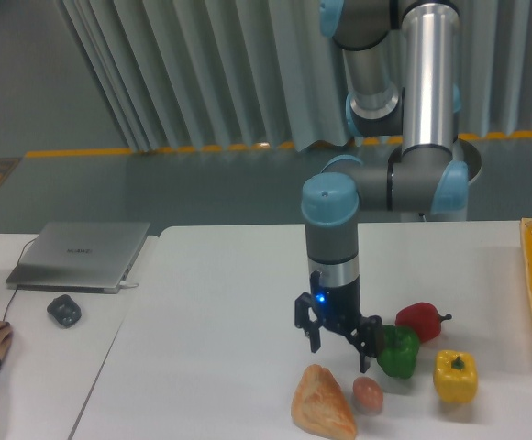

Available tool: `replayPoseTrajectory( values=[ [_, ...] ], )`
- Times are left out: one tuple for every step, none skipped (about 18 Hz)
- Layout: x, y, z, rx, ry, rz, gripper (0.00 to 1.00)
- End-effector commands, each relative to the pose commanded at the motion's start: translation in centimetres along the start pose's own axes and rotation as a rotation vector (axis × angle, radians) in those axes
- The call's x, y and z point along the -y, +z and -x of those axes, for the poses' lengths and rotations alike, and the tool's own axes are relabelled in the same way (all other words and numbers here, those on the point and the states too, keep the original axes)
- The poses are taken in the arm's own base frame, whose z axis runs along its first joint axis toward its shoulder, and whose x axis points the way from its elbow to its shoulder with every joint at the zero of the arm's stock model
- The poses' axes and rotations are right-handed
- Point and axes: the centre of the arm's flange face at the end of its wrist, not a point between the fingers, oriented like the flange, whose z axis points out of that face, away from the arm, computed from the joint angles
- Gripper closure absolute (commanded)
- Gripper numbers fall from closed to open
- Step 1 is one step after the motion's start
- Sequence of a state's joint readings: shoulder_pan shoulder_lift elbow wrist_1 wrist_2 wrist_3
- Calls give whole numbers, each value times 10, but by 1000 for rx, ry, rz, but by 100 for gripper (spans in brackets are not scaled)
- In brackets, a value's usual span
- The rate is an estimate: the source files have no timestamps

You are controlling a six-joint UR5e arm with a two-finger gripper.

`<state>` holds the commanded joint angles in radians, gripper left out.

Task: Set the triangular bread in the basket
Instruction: 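Move the open gripper over the triangular bread roll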

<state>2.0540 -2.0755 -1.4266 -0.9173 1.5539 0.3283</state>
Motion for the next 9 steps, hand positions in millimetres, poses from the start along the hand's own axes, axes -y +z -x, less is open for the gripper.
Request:
replayPoseTrajectory(
  values=[
    [1,0,-3,-1,-2,0,0],
    [3,1,-6,-2,-5,-2,0],
    [6,1,-9,-3,-11,-5,0],
    [9,9,-14,-5,-16,0,0],
    [9,15,-17,-6,-14,3,0],
    [10,18,-18,-7,-12,5,0],
    [11,25,-21,-10,-9,12,0],
    [11,29,-26,-14,-2,16,0],
    [11,31,-28,-15,-1,18,0]
  ],
)
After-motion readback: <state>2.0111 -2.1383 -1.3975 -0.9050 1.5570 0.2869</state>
